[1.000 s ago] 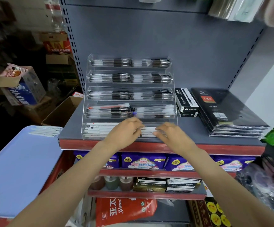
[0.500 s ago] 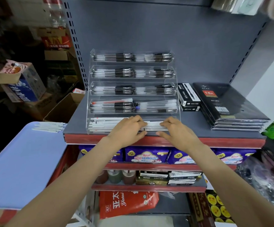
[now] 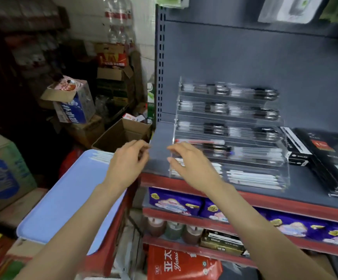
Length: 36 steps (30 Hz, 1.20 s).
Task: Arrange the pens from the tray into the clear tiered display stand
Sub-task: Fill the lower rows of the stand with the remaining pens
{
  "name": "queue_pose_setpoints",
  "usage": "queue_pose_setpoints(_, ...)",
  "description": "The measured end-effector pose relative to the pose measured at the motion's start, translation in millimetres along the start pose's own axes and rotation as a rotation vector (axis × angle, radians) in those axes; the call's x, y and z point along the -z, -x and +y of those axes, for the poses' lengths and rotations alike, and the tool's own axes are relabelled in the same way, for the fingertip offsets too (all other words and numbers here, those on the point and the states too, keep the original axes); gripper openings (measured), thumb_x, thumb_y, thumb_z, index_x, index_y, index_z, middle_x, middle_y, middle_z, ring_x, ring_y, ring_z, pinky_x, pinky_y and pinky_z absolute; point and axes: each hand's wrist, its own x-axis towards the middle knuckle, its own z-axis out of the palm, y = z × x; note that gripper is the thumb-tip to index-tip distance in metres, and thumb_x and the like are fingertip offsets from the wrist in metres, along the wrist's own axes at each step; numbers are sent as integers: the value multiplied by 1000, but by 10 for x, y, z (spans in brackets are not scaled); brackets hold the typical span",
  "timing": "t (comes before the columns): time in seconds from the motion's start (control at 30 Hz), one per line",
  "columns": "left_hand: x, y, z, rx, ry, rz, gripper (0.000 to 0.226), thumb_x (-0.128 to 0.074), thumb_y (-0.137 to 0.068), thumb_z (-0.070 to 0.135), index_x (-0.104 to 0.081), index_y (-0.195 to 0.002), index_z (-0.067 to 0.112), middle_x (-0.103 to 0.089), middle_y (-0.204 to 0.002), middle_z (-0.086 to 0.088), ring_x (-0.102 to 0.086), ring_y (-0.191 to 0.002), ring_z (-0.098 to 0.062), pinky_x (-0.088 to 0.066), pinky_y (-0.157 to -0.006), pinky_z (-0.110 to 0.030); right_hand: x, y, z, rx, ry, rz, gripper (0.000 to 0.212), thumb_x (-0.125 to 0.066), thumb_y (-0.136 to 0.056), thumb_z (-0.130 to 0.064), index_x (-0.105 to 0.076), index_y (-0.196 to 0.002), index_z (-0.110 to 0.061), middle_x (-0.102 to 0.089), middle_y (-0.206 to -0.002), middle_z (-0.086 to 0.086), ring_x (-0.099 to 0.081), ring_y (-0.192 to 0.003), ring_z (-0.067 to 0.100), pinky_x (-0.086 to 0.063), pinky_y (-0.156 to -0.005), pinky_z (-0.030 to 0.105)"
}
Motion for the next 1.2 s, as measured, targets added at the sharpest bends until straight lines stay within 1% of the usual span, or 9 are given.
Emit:
queue_pose_setpoints(0.2,377,-40,-1317,259,-62,-72,19,-54,-89,16,-66,-104,15,-67,-102,-4,-62,-88,-24,-49,-76,-36,-941,-865,-812,25,-26,-130,35,-44,-97,-25,-48,-130,-14,-48,-124,5,-45,-116,22,-45,-92,42)
queue_pose_setpoints(0.33,399,-146,-2087,292,-127,-225,24,-52,-89,16,-64,-109,15,-65,-110,-6,-64,-93,-26,-50,-81,-39,-1713,-1359,-984,-57,37,-251,39,-44,-95,-23,-47,-132,-10,-49,-127,10,-43,-121,26,-38,-100,38)
queue_pose_setpoints(0.43,287,-256,-2615,288,-181,-392,30,-49,-90,17,-61,-117,14,-60,-122,-8,-59,-106,-30,-49,-87,-40,-2266,-1607,-948,-133,46,-385,45,-48,-93,-23,-42,-136,-9,-44,-136,12,-39,-128,28,-34,-105,38)
queue_pose_setpoints(0.53,107,-322,-3008,236,-248,-569,41,-46,-93,19,-48,-133,16,-47,-138,-6,-48,-121,-28,-43,-96,-40,-2639,-1756,-886,-236,71,-440,58,-48,-96,-29,-25,-146,-12,-22,-153,7,-24,-139,28,-30,-111,42)
queue_pose_setpoints(0.63,-87,-342,-3269,122,-323,-708,57,-45,-94,22,-24,-147,15,-22,-155,-5,-27,-139,-24,-30,-109,-36,-2887,-1893,-789,-288,121,-448,68,-46,-97,-32,-9,-150,-13,1,-159,5,-2,-146,23,-17,-117,37)
queue_pose_setpoints(0.77,-320,-409,-3449,23,-369,-763,72,-44,-95,32,1,-150,18,9,-158,0,3,-146,-18,-8,-117,-37,-3082,-2048,-640,-353,170,-409,77,-47,-95,-37,1,-150,-13,14,-158,6,9,-147,22,-9,-119,35)
queue_pose_setpoints(0.87,-467,-475,-3486,18,-362,-777,72,-41,-96,36,5,-149,19,12,-158,1,7,-146,-18,-3,-117,-40,-3124,-2151,-542,-412,158,-426,76,-45,-96,-39,1,-150,-12,7,-159,7,2,-147,23,-10,-119,36)
queue_pose_setpoints(1.03,-552,-431,-3568,32,-341,-772,64,-38,-97,33,-5,-150,22,0,-159,3,-1,-146,-16,-11,-115,-40,-3123,-2239,-493,-391,168,-336,62,-47,-96,-30,-19,-148,-11,-31,-147,11,-33,-133,29,-27,-111,36)
queue_pose_setpoints(1.2,-537,-374,-3538,57,-264,-663,54,-39,-96,23,-22,-147,23,-15,-156,1,-14,-144,-17,-15,-113,-35,-3161,-2246,-467,-438,157,-422,51,-48,-97,-28,-33,-141,-9,-34,-141,14,-32,-131,31,-34,-105,40)
